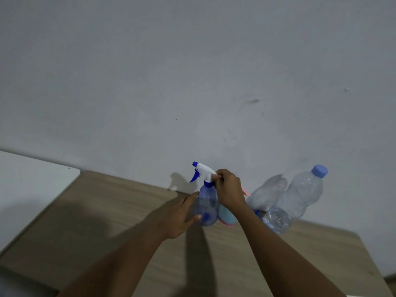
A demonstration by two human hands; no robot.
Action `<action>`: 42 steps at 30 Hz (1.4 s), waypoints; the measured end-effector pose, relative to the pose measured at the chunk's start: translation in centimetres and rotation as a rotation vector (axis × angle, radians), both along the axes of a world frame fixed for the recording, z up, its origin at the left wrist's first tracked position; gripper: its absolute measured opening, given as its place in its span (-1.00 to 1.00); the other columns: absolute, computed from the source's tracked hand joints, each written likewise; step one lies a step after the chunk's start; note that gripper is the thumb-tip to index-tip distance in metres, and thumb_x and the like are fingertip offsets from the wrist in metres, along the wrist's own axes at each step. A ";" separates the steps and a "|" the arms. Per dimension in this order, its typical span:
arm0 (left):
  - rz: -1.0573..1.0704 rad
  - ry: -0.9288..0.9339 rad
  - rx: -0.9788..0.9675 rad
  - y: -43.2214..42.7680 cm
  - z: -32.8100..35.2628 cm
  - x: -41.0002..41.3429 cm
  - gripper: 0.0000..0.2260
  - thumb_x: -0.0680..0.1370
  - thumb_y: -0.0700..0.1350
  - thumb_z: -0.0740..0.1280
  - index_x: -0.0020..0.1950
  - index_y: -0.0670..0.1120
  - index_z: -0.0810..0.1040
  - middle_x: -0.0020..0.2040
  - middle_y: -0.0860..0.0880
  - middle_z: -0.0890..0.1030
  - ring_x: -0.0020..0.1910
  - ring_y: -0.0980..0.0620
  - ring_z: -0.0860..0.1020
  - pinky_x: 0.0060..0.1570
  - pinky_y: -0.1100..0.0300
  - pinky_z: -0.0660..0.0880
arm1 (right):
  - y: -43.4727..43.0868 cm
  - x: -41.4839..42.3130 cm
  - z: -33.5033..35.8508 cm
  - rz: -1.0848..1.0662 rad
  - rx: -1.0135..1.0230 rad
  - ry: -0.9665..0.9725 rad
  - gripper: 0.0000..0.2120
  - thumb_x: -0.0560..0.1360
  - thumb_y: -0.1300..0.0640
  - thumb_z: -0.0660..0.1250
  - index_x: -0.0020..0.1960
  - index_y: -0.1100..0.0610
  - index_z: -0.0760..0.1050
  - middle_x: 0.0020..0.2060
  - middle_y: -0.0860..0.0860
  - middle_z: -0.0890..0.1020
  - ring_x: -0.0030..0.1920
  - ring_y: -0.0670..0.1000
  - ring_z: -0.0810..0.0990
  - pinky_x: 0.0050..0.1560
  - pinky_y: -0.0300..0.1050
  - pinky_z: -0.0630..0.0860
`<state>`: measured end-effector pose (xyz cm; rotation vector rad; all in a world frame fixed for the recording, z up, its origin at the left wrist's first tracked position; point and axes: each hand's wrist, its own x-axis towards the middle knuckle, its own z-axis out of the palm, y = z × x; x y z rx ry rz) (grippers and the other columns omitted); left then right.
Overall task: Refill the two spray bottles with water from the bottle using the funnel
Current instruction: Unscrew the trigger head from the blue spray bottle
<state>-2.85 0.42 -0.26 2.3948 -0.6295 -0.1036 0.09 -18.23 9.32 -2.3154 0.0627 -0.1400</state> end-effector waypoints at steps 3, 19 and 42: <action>0.034 0.019 -0.074 -0.5 2.3 -1.4 -0.35 0.58 0.27 0.23 0.58 0.17 0.03 0.52 0.13 0.34 0.41 0.10 0.43 0.35 0.05 0.45 | -0.9 -0.7 2.6 0.000 0.098 -0.042 -0.85 0.64 0.18 0.24 -0.01 0.19 0.56 -0.17 0.11 0.68 -0.17 0.06 0.68 -0.10 0.01 0.67; 0.076 -0.100 -0.364 -6.8 14.9 -10.2 -0.26 0.41 0.31 0.42 0.49 0.36 0.09 0.38 0.22 0.38 0.25 0.11 0.53 0.19 0.15 0.56 | -5.9 -9.5 15.8 0.063 0.362 -0.177 -0.86 0.64 0.18 0.26 0.08 0.26 0.50 -0.07 0.20 0.69 -0.14 0.10 0.72 -0.08 -0.01 0.70; 0.053 -0.126 -0.537 -9.6 17.8 -15.9 -0.19 0.32 0.04 0.58 0.50 0.17 0.31 0.28 0.12 0.55 0.12 -0.01 0.62 0.01 0.16 0.65 | -10.4 -15.6 16.9 0.276 0.559 -0.280 -0.80 0.44 0.29 0.51 0.04 0.17 0.64 0.00 0.12 0.69 -0.01 0.12 0.69 0.01 -0.05 0.68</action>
